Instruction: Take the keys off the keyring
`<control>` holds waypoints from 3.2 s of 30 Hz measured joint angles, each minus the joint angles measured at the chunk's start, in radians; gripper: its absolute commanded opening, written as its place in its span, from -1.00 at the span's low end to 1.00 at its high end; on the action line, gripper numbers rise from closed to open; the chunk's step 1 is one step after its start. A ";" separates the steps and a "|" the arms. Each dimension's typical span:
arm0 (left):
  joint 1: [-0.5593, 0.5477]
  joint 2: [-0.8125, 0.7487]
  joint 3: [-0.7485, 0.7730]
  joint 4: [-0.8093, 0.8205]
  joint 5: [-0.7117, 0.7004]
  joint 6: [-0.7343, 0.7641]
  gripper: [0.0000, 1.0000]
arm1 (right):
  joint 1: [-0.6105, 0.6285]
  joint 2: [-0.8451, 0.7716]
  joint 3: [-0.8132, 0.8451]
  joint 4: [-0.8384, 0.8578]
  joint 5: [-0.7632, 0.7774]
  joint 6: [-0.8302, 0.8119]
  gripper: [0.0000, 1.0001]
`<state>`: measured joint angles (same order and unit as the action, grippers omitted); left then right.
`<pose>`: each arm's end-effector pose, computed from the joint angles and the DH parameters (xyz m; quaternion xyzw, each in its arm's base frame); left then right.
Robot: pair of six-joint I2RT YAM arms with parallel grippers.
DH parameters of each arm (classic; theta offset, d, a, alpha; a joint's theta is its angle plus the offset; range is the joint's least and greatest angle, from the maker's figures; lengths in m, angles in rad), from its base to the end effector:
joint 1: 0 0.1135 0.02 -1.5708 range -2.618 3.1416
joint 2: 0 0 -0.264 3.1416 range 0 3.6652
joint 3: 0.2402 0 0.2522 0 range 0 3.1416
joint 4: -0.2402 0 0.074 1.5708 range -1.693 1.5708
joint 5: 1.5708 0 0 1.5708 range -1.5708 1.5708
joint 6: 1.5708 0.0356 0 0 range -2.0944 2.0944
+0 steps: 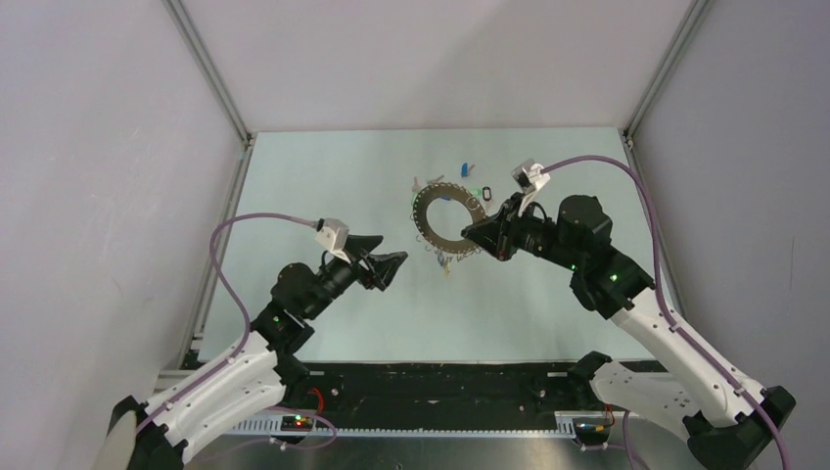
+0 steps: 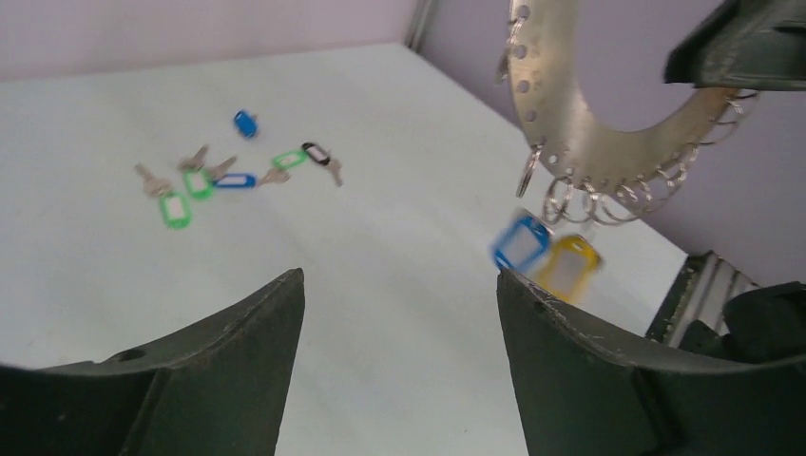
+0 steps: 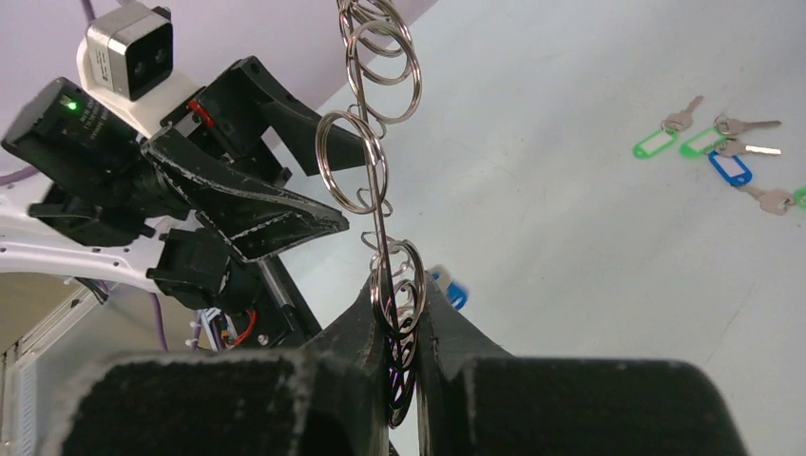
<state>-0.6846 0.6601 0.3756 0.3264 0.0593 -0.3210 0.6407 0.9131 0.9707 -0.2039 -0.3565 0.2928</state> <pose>0.1326 -0.1109 0.2688 0.1461 0.6766 -0.3656 0.6223 0.1577 0.1331 0.3808 -0.2430 0.7136 0.4093 0.5140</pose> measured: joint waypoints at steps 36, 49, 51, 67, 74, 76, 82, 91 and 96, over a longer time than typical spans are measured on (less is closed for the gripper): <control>-0.167 0.382 0.008 0.473 0.196 0.285 -0.01 | -0.067 -0.005 0.023 0.011 -0.134 0.077 -1.00; -0.168 0.420 0.020 0.541 0.218 0.273 -0.94 | -0.067 -0.005 0.023 0.016 -0.142 0.092 -1.00; -0.168 0.417 0.019 0.544 0.219 0.275 -0.99 | -0.067 -0.005 0.023 0.016 -0.142 0.092 -1.00; -0.168 0.200 0.010 0.298 0.120 0.198 -1.00 | -0.069 -0.089 -0.104 0.036 0.029 0.129 0.22; -0.168 0.226 0.427 -0.380 0.071 0.227 -0.99 | -0.070 -0.099 -0.164 0.023 0.103 0.069 0.22; -0.168 0.237 0.520 -0.499 0.078 0.254 -1.00 | -0.070 -0.110 -0.181 0.027 0.088 0.041 0.22; -0.168 0.364 0.743 -0.897 0.074 0.380 -1.00 | -0.070 -0.115 -0.210 0.045 0.082 -0.022 0.32; -0.185 0.603 0.938 -1.253 -0.087 0.536 -0.99 | -0.039 -0.101 -0.268 0.138 0.043 -0.079 0.33; -0.253 0.673 1.086 -1.381 -0.267 0.632 -1.00 | 0.060 -0.065 -0.301 0.218 0.037 -0.130 0.35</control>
<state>-0.9371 1.3327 1.4612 -1.0542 -0.2081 0.3111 0.7006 0.8478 0.6697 0.0139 -0.3191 0.1631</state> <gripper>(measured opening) 0.022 0.676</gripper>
